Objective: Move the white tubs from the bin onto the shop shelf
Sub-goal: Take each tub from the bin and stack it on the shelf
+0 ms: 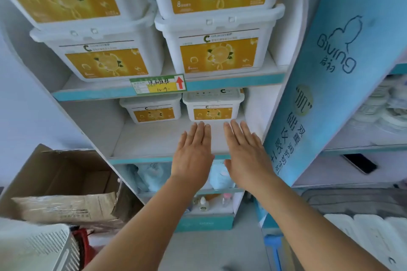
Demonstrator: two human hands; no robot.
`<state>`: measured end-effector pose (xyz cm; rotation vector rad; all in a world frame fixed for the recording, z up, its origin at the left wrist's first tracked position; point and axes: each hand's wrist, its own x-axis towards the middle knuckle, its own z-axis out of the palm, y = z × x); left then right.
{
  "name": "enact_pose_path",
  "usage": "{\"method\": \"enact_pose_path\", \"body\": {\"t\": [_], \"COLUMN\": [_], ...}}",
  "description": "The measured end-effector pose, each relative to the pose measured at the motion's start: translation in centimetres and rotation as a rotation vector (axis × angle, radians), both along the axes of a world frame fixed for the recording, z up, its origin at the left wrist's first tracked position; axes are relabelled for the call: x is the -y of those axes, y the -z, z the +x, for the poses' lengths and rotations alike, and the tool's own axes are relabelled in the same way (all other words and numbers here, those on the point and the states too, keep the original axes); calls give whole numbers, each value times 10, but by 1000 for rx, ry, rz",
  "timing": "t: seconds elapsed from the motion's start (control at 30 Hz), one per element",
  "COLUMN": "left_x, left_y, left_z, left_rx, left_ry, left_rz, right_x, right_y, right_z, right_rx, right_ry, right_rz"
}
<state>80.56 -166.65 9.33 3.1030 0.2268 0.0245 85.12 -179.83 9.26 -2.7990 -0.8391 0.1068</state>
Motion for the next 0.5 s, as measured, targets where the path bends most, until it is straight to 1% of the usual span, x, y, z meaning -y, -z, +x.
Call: {"method": "enact_pose_path", "body": {"t": [0.27,0.5], "left_x": [69,140], "left_y": [4,19], "left_z": [-57,-73], "left_rx": [-43,-65], "left_ry": [128,259], "left_rz": [-72,-149], "right_x": [74,147], "right_y": [0,20], "right_z": [-78,-109], "right_rx": [-109,-178], "right_ry": [102,247], "right_rz": [-54,-83]}}
